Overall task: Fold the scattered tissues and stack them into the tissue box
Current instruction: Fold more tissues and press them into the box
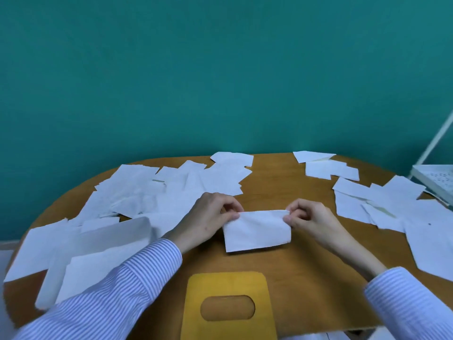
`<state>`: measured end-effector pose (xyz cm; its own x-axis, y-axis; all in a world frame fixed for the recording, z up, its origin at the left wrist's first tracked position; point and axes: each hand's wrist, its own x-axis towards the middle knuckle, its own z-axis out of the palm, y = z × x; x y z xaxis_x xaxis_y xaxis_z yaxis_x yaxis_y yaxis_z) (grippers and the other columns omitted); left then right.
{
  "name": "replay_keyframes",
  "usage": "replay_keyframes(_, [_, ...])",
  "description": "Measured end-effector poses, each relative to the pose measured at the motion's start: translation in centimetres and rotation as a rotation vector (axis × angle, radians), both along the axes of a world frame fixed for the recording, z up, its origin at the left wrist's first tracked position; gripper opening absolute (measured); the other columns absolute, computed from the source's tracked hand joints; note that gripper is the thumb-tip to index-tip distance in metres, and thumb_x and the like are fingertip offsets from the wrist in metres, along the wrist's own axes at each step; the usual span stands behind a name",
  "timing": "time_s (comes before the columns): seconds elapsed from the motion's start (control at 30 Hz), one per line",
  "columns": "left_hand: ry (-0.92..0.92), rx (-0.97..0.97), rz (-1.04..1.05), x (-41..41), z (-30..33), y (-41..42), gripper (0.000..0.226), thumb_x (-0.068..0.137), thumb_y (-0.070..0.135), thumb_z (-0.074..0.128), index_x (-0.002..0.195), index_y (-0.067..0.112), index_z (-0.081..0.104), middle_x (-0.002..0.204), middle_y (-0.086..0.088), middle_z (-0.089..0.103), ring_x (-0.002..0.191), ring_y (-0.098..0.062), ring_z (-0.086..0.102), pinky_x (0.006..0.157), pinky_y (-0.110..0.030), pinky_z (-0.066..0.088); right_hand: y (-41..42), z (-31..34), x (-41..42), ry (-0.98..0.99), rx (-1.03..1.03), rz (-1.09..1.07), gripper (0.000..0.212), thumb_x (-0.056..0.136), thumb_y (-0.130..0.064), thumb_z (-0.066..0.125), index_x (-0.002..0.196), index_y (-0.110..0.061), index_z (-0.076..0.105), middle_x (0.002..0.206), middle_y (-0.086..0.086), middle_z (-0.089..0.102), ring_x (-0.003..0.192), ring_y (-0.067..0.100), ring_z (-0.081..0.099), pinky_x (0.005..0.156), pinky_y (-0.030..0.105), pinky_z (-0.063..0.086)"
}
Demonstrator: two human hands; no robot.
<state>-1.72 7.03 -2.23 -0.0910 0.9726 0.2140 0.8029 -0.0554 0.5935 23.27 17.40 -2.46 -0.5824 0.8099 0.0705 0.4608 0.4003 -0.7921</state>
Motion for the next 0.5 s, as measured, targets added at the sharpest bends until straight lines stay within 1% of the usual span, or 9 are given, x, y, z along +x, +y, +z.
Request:
replay_keyframes(0.07, [-0.011,-0.042,0.005,0.7,-0.8,0.5,0.01,0.091,0.023,0.07,0.097,0.027,0.077,0.088,0.015,0.069,0.086,0.007,0.059,0.07,-0.01,0.042,0.0,-0.5,0.7,0.008,-0.027,-0.017,0.006,0.09,-0.019,0.07,0.089,-0.016,0.065,0.067,0.006,0.066,0.067,0.007,0.059,0.077,0.028,0.049])
replay_keyframes(0.13, [0.005,-0.075,0.01,1.2,-1.9,0.8,0.01,0.092,0.022,0.07,0.099,0.025,0.077,0.089,0.013,0.069,0.086,0.006,0.058,0.069,-0.009,0.042,0.1,-1.3,0.8,-0.03,-0.033,-0.028,0.007,0.09,-0.018,0.07,0.092,-0.018,0.064,0.063,0.0,0.067,0.065,0.006,0.063,0.075,0.029,0.051])
replay_keyframes(0.17, [0.01,-0.092,0.01,1.4,-2.4,0.9,0.01,0.092,0.022,0.069,0.099,0.024,0.077,0.09,0.012,0.069,0.086,0.004,0.059,0.071,-0.012,0.044,0.1,-1.9,0.6,-0.054,-0.033,-0.029,0.007,0.09,-0.017,0.07,0.093,-0.019,0.063,0.061,-0.004,0.066,0.064,0.005,0.064,0.073,0.028,0.051])
replay_keyframes(0.23, [0.02,-0.119,0.016,1.5,-3.6,1.0,0.012,0.093,0.021,0.068,0.102,0.024,0.076,0.094,0.012,0.069,0.088,0.002,0.059,0.078,-0.022,0.05,0.2,-3.2,0.1,-0.092,-0.032,-0.03,0.009,0.09,-0.015,0.069,0.094,-0.019,0.063,0.059,-0.008,0.065,0.061,0.002,0.062,0.067,0.021,0.049])
replay_keyframes(0.27, [0.023,-0.128,0.028,1.5,-4.1,0.8,0.014,0.094,0.022,0.067,0.104,0.025,0.075,0.096,0.012,0.069,0.089,0.001,0.06,0.081,-0.026,0.052,0.2,-4.0,-0.1,-0.116,-0.026,-0.028,0.01,0.09,-0.015,0.069,0.095,-0.02,0.062,0.061,-0.009,0.065,0.061,0.002,0.062,0.063,0.018,0.047])
replay_keyframes(0.33, [0.017,-0.133,0.059,1.6,-5.0,0.2,0.017,0.096,0.025,0.064,0.111,0.027,0.073,0.101,0.014,0.067,0.093,0.0,0.06,0.085,-0.028,0.052,0.3,-5.3,-0.6,-0.182,0.003,-0.025,0.012,0.091,-0.017,0.067,0.097,-0.024,0.062,0.071,-0.009,0.066,0.067,0.004,0.061,0.06,0.015,0.044])
replay_keyframes(0.43, [0.025,-0.099,0.108,1.7,-5.9,-1.6,0.026,0.101,0.037,0.055,0.124,0.031,0.065,0.122,0.018,0.06,0.113,0.0,0.054,0.098,-0.024,0.045,0.6,-6.5,-0.9,-0.241,0.066,-0.032,0.014,0.09,-0.021,0.066,0.099,-0.03,0.061,0.081,-0.01,0.065,0.076,0.005,0.06,0.062,0.018,0.042])
replay_keyframes(0.5, [0.106,-0.086,0.156,1.6,-6.4,-3.1,0.034,0.104,0.045,0.045,0.134,0.033,0.057,0.14,0.018,0.05,0.129,-0.003,0.044,0.108,-0.025,0.036,0.8,-6.7,-1.3,-0.226,0.122,-0.028,0.016,0.089,-0.022,0.066,0.098,-0.035,0.06,0.085,-0.013,0.063,0.079,0.003,0.058,0.063,0.016,0.04])
